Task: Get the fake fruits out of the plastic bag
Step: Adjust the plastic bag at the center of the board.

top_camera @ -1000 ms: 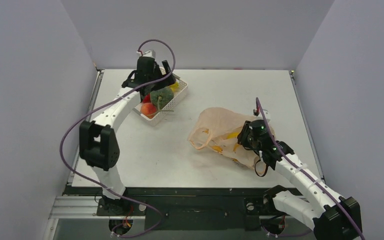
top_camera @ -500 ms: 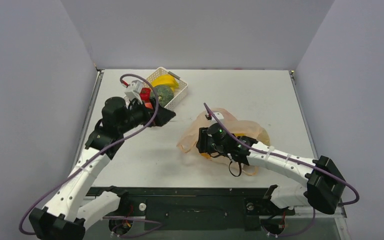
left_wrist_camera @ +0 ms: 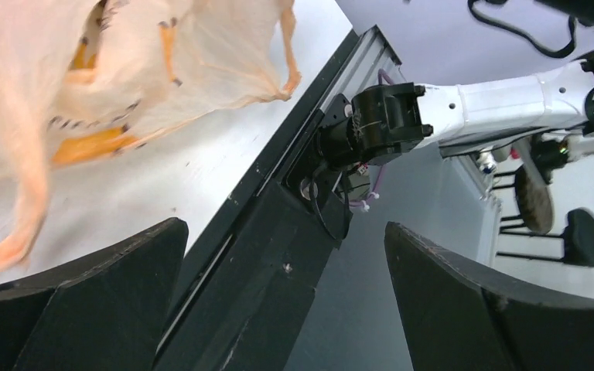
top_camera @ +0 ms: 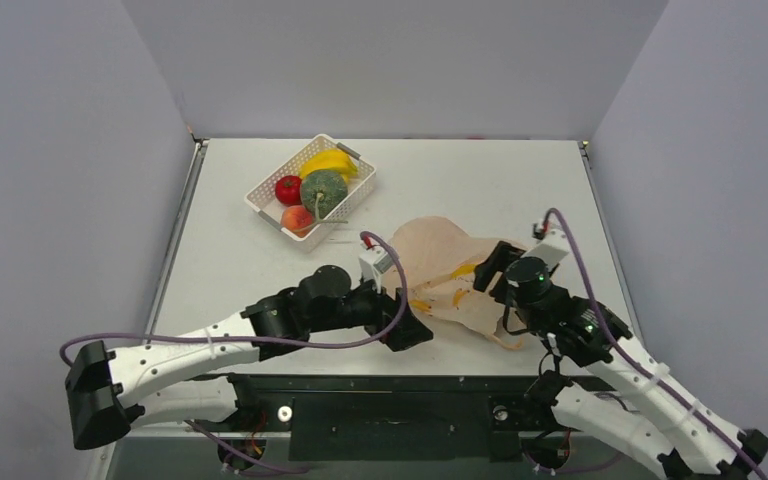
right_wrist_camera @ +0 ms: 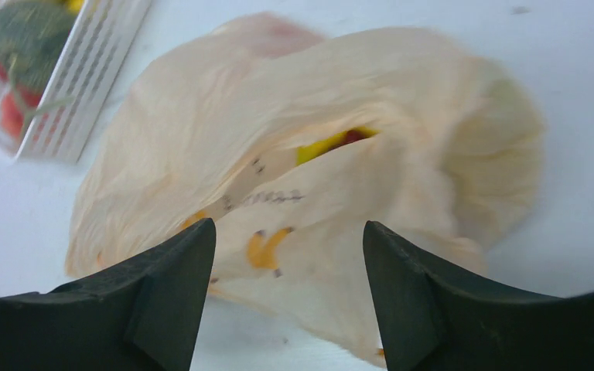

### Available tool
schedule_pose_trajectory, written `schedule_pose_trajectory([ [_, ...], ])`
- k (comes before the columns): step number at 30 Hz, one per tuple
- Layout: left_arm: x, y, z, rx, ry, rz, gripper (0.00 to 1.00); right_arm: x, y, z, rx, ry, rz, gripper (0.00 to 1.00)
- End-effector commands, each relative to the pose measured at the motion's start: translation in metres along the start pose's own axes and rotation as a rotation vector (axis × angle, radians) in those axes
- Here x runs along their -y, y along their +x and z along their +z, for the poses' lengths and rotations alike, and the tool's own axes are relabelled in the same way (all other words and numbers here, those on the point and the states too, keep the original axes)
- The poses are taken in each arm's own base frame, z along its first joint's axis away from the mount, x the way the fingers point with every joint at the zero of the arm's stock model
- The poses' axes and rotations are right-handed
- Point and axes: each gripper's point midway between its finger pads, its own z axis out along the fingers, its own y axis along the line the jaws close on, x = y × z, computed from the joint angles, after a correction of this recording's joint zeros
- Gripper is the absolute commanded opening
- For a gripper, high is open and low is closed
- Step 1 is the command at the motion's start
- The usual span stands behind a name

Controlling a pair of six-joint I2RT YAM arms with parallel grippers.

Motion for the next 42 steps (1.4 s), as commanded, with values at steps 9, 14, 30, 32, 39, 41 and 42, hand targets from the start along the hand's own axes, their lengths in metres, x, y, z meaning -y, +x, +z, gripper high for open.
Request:
schedule_pose_trajectory([
  [9,0.055,-0.032,0.066,0.039,0.100,0.151,1.00,0.126,-0.001,0.022,-0.010,0.402,0.157,0.75],
  [14,0.044,-0.033,0.066,0.040,0.046,0.167,1.00,0.093,0.013,0.054,-0.094,0.220,0.042,0.64],
  [30,-0.002,-0.044,0.023,0.137,-0.128,0.082,1.00,-0.080,-0.004,0.092,-0.085,-0.190,-0.206,0.00],
  [32,-0.005,-0.047,0.018,0.161,-0.128,0.072,1.00,-0.104,-0.002,0.072,-0.104,-0.271,-0.220,0.00],
  [39,0.001,-0.033,0.033,0.133,-0.050,0.030,0.96,-0.059,0.023,0.022,-0.145,-0.174,-0.169,0.00],
  [41,0.007,-0.025,0.042,0.112,-0.008,0.005,0.95,-0.030,0.038,0.012,-0.164,-0.109,-0.126,0.00],
  [42,0.004,-0.019,0.048,0.094,-0.011,-0.005,0.94,-0.015,0.046,0.008,-0.168,-0.081,-0.084,0.00],
])
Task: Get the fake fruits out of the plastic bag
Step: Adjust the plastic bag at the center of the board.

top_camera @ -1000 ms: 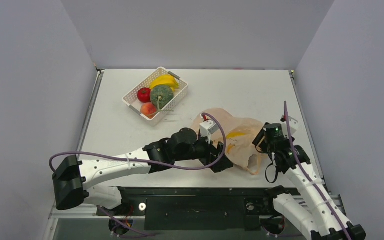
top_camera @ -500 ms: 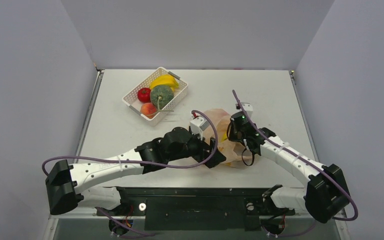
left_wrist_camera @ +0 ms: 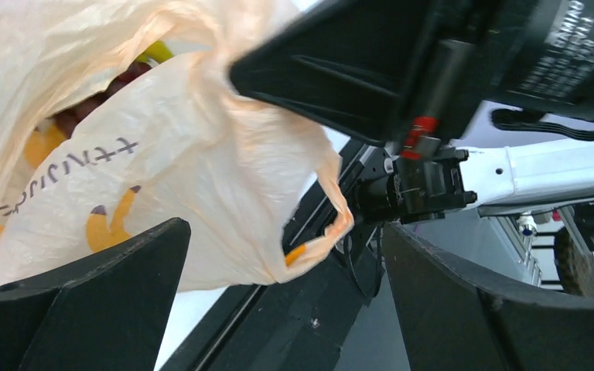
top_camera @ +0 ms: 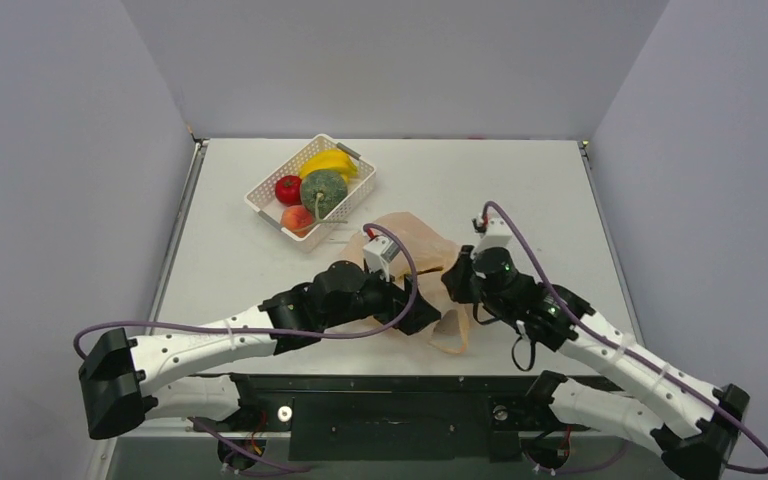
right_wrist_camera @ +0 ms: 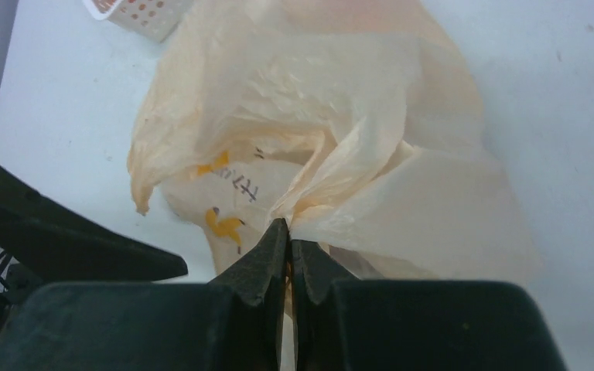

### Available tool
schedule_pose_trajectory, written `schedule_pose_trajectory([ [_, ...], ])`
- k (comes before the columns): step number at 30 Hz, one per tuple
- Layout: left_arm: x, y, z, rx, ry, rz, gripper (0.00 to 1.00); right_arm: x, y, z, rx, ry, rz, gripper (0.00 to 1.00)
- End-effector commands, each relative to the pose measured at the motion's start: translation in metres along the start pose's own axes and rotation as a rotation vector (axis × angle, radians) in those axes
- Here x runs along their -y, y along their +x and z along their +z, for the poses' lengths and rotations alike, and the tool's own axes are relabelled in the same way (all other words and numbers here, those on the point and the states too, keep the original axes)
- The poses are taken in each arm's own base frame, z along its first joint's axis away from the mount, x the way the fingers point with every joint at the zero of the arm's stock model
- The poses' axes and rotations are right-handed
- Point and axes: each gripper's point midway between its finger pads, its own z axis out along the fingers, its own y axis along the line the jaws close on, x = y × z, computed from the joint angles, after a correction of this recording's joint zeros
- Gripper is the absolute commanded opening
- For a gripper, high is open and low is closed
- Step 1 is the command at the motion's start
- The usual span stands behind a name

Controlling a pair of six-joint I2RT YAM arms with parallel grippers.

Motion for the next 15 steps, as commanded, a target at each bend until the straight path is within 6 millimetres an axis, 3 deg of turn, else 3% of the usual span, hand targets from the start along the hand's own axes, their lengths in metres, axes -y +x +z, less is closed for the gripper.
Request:
schedule_pose_trajectory([
  [1,0.022,0.008,0.018,-0.010,0.113,-0.048,0.94,0.065,0.053,-0.031,-0.069,0.214,0.114,0.00],
  [5,0.019,0.018,0.035,-0.051,0.102,-0.052,0.92,0.106,0.111,-0.039,-0.155,0.331,0.201,0.00],
  [7,0.018,0.022,0.041,-0.061,0.103,-0.053,0.92,0.117,0.130,-0.043,-0.173,0.355,0.251,0.00],
  [11,0.007,0.031,0.054,-0.094,0.065,-0.045,0.92,0.135,0.159,-0.040,-0.185,0.405,0.313,0.00],
  [15,0.000,0.038,0.062,-0.117,0.052,-0.041,0.91,0.137,0.171,-0.026,-0.202,0.403,0.303,0.00],
])
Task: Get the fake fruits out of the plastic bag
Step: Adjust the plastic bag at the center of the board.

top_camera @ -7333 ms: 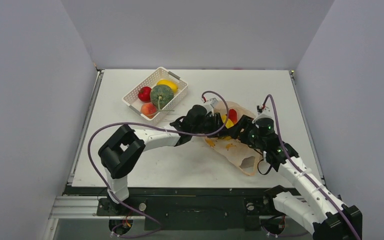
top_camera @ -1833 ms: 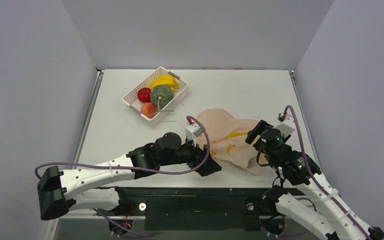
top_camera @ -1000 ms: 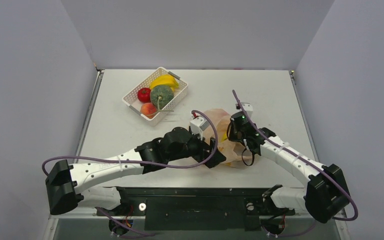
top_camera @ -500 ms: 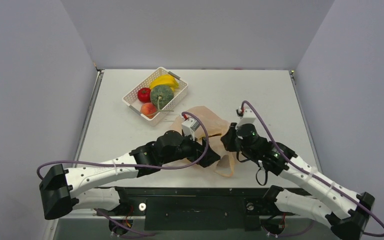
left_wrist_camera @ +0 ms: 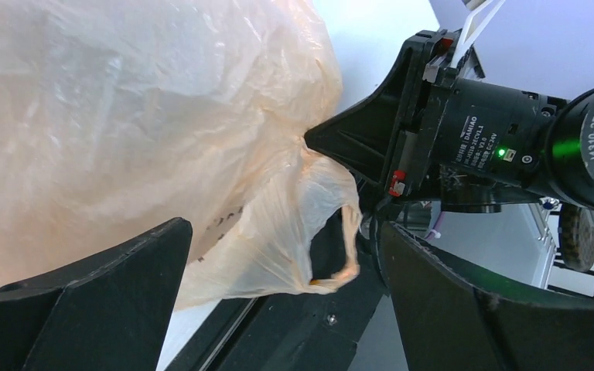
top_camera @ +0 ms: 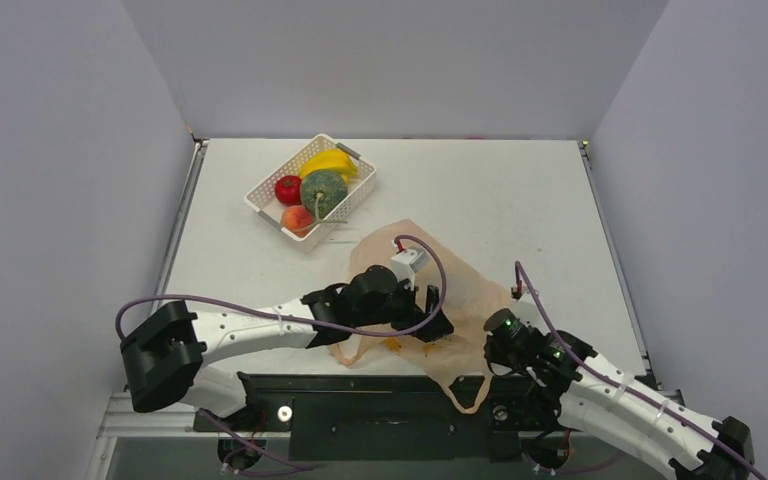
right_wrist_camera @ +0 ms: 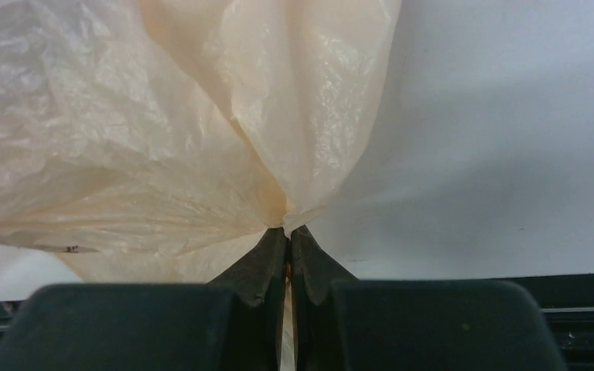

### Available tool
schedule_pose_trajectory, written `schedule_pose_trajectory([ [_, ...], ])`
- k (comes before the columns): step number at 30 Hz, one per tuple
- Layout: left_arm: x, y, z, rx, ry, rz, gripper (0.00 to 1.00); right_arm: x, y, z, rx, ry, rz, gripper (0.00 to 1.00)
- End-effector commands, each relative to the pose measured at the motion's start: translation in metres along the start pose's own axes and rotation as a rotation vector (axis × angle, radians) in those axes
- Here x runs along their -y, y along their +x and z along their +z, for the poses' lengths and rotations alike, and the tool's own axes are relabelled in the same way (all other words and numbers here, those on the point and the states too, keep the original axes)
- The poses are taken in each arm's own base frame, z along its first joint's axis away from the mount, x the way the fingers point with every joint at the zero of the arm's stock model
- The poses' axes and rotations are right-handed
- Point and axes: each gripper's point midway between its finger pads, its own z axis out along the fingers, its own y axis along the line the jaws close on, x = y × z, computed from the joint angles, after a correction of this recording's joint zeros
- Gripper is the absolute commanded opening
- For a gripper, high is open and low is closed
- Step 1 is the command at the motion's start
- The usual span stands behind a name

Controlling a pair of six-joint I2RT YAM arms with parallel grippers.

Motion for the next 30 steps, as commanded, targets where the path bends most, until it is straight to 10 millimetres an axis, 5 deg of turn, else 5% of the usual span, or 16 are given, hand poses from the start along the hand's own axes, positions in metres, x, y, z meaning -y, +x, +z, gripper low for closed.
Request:
schedule_pose_trajectory([
  [1,0.019,-0.022,0.009,0.054,0.073,0.014,0.91,-0.005,-0.002,0.012,0.026,0.010,0.053,0.00],
  [5,0.002,-0.021,0.011,0.064,0.035,-0.018,0.90,-0.014,-0.021,0.007,0.069,0.031,0.007,0.02],
  [8,0.007,-0.033,-0.002,0.107,0.060,-0.022,0.90,-0.035,-0.036,-0.008,0.096,-0.038,-0.073,0.32],
  [13,0.033,-0.051,-0.032,0.133,0.147,-0.014,0.91,-0.058,-0.067,-0.037,0.173,-0.098,-0.152,0.56],
  [18,0.033,-0.060,-0.062,0.125,0.139,0.000,0.93,-0.078,-0.089,-0.059,0.209,-0.139,-0.246,0.60],
  [22,0.024,-0.055,-0.081,0.089,0.127,-0.009,0.93,-0.115,-0.095,-0.084,0.237,-0.277,-0.307,0.61],
  [26,0.012,-0.049,-0.096,0.081,0.104,-0.021,0.93,-0.151,-0.079,-0.090,0.225,-0.385,-0.365,0.62],
  [30,-0.003,-0.046,-0.106,0.098,0.055,-0.038,0.95,-0.158,-0.087,-0.083,0.288,-0.297,-0.428,0.63],
])
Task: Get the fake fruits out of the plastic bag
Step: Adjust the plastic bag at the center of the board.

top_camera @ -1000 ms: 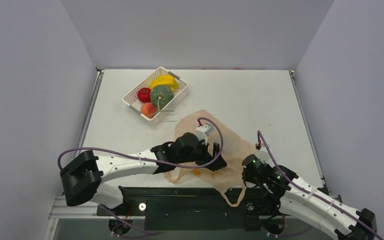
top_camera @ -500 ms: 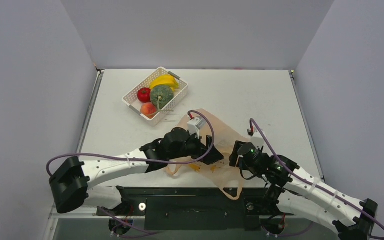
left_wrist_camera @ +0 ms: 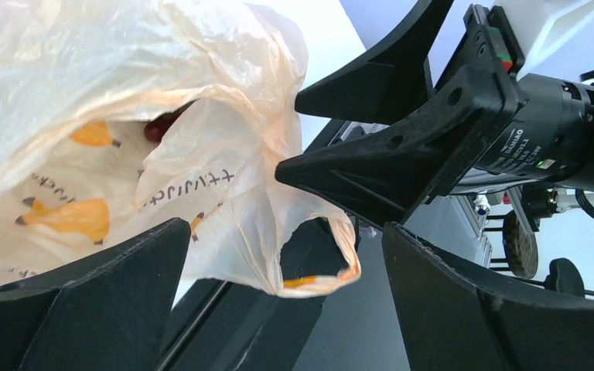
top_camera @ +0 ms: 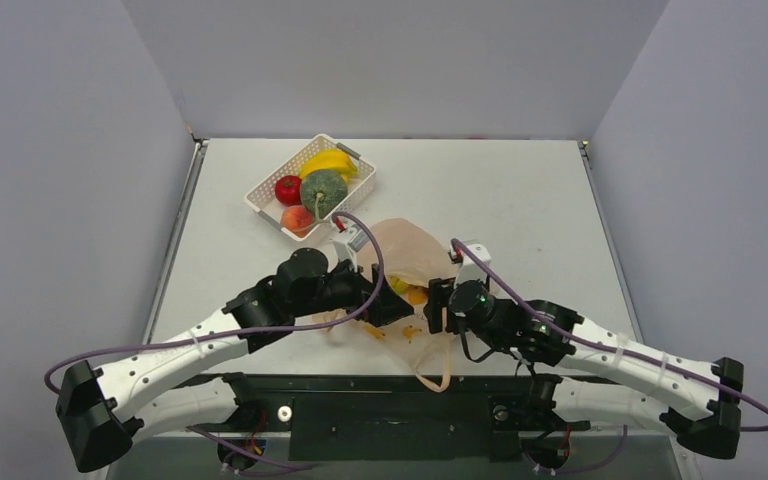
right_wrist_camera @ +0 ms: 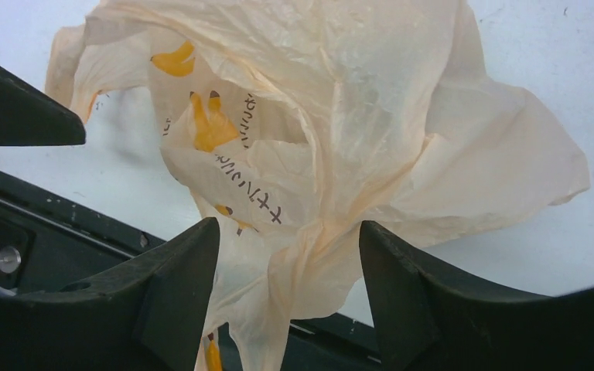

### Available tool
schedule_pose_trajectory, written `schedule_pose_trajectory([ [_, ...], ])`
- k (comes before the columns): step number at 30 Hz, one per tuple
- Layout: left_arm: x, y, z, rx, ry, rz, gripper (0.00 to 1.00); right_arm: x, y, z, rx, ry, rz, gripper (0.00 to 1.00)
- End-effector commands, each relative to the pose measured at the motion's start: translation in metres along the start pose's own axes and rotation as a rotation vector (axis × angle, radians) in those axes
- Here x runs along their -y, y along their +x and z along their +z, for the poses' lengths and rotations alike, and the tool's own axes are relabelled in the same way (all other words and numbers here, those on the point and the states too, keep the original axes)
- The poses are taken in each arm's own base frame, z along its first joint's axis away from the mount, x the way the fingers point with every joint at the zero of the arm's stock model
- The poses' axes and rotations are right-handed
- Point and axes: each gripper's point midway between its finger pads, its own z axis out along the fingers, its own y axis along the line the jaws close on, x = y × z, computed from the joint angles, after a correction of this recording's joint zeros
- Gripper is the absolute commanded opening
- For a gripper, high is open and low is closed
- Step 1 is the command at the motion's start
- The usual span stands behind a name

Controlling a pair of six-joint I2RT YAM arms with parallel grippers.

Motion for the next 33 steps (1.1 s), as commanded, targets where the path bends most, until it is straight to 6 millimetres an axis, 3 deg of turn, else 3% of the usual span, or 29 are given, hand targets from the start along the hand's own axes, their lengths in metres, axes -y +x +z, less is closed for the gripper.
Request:
schedule_pose_trajectory([
  [1,-0.013,0.005,-0.016,-0.011,-0.046,0.008,0.95,-0.007,-0.028,0.009,0.093,0.081,-0.069,0.63],
  [7,-0.037,0.021,-0.006,-0.059,-0.126,0.002,0.94,0.027,-0.027,0.006,0.127,0.263,-0.016,0.66],
  [13,-0.009,0.036,0.026,-0.084,0.011,-0.002,0.89,0.055,0.009,0.012,0.097,0.350,0.091,0.66],
  [15,-0.005,0.040,0.039,-0.095,0.024,0.004,0.89,0.059,0.011,0.013,0.121,0.372,0.162,0.68],
  [18,-0.010,0.043,0.054,-0.100,0.001,0.001,0.87,0.060,0.008,0.016,0.174,0.391,0.303,0.74],
  [23,-0.012,0.032,0.067,-0.045,0.001,0.004,0.87,0.052,0.007,0.026,0.207,0.382,0.437,0.82],
  [28,-0.016,0.033,0.073,-0.058,0.001,-0.002,0.87,0.052,0.005,0.038,0.198,0.416,0.381,0.84],
  [33,-0.019,0.036,0.064,-0.049,-0.005,-0.014,0.87,0.045,0.014,0.052,0.159,0.367,0.278,0.83],
])
